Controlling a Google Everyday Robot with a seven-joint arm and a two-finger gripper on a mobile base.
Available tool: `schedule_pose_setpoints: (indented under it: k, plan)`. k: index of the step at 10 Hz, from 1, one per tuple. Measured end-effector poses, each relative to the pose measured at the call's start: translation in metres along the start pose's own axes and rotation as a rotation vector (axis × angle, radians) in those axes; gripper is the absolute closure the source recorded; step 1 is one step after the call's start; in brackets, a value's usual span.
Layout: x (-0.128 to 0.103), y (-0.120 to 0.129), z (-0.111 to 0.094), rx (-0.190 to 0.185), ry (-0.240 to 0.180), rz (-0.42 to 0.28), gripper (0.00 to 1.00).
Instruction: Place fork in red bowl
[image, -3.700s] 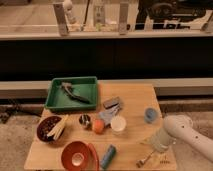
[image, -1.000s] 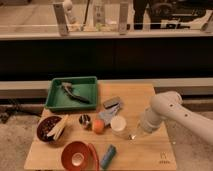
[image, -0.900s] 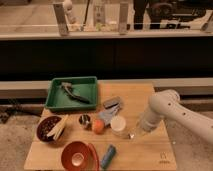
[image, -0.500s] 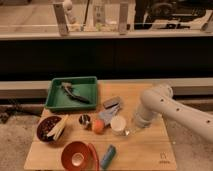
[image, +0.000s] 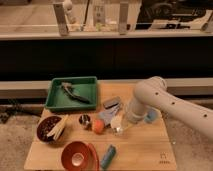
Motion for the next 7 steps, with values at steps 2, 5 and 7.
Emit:
schedule_pose_setpoints:
  k: [2, 5, 7]
  plan:
    - [-0.035, -0.008, 0.020, -0.031, -0.028, -0.077, 0.97]
    - [-0.072, -0.016, 0.040, -0.072, -0.039, -0.203, 0.97]
    - [-0.084, -0.014, 0.050, -0.099, -0.031, -0.266, 0.97]
